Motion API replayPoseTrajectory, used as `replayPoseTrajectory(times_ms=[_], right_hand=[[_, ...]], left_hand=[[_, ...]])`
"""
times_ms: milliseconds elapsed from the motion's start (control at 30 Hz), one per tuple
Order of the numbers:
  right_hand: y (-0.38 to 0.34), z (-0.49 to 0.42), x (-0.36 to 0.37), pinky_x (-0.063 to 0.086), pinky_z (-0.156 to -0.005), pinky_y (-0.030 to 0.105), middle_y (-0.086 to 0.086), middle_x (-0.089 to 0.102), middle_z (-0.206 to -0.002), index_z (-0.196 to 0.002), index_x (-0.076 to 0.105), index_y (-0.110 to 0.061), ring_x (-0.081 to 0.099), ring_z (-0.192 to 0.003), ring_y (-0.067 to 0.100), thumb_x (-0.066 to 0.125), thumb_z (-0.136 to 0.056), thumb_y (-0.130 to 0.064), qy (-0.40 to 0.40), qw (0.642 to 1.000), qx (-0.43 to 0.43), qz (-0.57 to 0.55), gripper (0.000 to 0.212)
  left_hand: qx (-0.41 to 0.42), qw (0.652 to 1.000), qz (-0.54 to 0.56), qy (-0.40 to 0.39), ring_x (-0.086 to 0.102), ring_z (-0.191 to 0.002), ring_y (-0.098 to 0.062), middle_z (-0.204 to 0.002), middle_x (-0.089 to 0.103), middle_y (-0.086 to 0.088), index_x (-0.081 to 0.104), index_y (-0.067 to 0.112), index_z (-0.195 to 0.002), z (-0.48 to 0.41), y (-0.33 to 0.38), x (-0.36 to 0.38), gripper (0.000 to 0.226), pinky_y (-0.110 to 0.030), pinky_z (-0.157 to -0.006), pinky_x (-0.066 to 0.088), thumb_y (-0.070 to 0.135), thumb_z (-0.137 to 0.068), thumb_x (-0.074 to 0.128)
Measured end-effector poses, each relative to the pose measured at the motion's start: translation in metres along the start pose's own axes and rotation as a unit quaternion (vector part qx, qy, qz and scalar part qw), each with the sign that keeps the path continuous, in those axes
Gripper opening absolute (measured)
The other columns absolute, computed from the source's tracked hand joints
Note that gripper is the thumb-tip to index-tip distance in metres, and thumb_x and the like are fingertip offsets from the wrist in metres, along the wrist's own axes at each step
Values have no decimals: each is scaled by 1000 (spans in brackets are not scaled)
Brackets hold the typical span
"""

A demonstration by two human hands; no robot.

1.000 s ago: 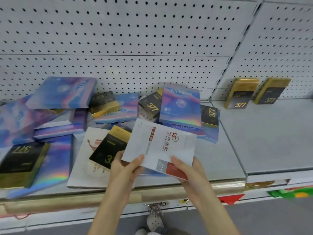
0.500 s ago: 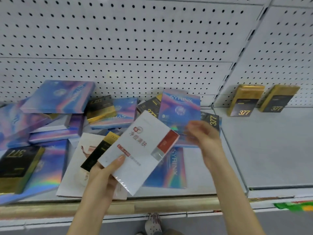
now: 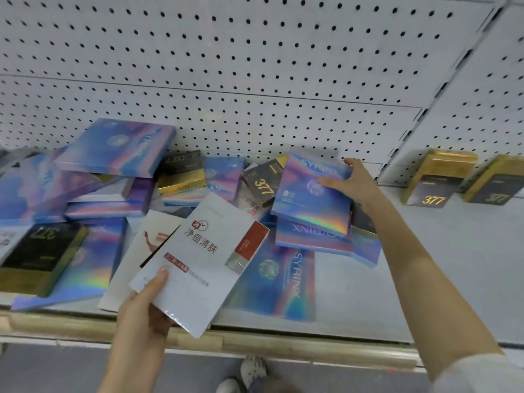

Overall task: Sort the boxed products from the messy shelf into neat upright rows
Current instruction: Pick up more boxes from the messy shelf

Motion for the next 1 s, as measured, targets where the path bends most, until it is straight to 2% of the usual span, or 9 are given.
replayPoseTrajectory(times_ms=[100, 167, 333, 433, 533, 667, 733, 833, 1000], right_hand=[[4, 10, 0, 43, -82, 16, 0, 49, -134, -142, 37, -16, 53, -111, 12, 90, -64, -34, 75, 994, -26, -77, 96], [-2, 19, -4, 42, -79, 5, -8, 52, -123, -142, 36, -18, 55, -105, 2, 90, -65, -27, 111, 983, -52, -134, 94], [-5, 61, -16, 55, -65, 23, -7, 65, -91, -126, 53, -14, 64, -71, 1, 80, -79, -14, 139, 934, -27, -327, 55], [9, 104, -26, 56, -60, 26, -9, 71, -77, -95, 67, -17, 67, -65, 8, 72, -84, -8, 119, 904, 0, -411, 15], [28, 154, -45, 56, -57, 25, -7, 74, -78, -91, 69, -16, 69, -65, 8, 67, -88, -13, 96, 892, 34, -441, 4], [46, 241, -57, 58, -55, 30, 3, 77, -83, -89, 74, -13, 73, -69, 15, 64, -88, -21, 33, 876, 87, -473, 12], [50, 287, -55, 57, -53, 29, 5, 77, -82, -83, 77, -15, 73, -67, 16, 65, -84, -23, 7, 878, 92, -470, 15], [63, 352, -48, 58, -56, 32, 9, 77, -87, -95, 73, -12, 73, -69, 20, 70, -73, -26, 13, 879, 118, -461, 26], [101, 431, -46, 59, -59, 37, 13, 76, -92, -99, 71, -9, 73, -71, 25, 71, -83, -17, 73, 860, 181, -472, 19]], left_hand=[[2, 1000, -3, 4, 69, -102, -18, -111, 73, 2, 66, 23, -114, 8, -3, 0, 30, -35, -81, 57, 19, -85, 63], [5, 1000, -5, 14, 71, -95, -15, -108, 74, 1, 65, 22, -115, 13, -5, 0, 37, -27, -68, 60, 19, -79, 66], [-6, 1000, -5, 21, 73, -90, -18, -105, 74, -5, 65, 13, -109, 27, -17, 1, 44, -23, -58, 57, 14, -66, 71], [-20, 999, -34, -14, 73, -91, -23, -103, 74, -9, 58, 6, -113, 41, -26, 2, 54, -25, -60, 58, 9, -62, 74], [-25, 995, -66, -67, 72, -93, -24, -104, 74, -7, 56, 9, -116, 54, -35, 5, 52, -27, -64, 59, 4, -67, 72], [-19, 984, -75, -162, 69, -103, -18, -111, 72, -2, 60, 18, -120, 83, -54, 13, 34, -29, -71, 59, 11, -87, 60], [-32, 978, -63, -197, 68, -103, -16, -113, 72, -1, 61, 19, -119, 102, -67, 13, 34, -29, -71, 59, 21, -85, 58], [-49, 971, -58, -225, 68, -102, -19, -113, 71, -5, 59, 12, -118, 136, -92, 5, 39, -34, -73, 60, 31, -84, 55], [-43, 952, -144, -267, 70, -77, -14, -99, 73, -4, 58, 15, -112, 193, -131, -3, 46, -24, -50, 51, 38, -73, 65]])
Point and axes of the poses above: each hand's wrist, its own z-axis away from the middle knuckle, its own x-axis out of the palm, y = z × x, the point moved 4 cm from there along -z, towards the middle knuckle
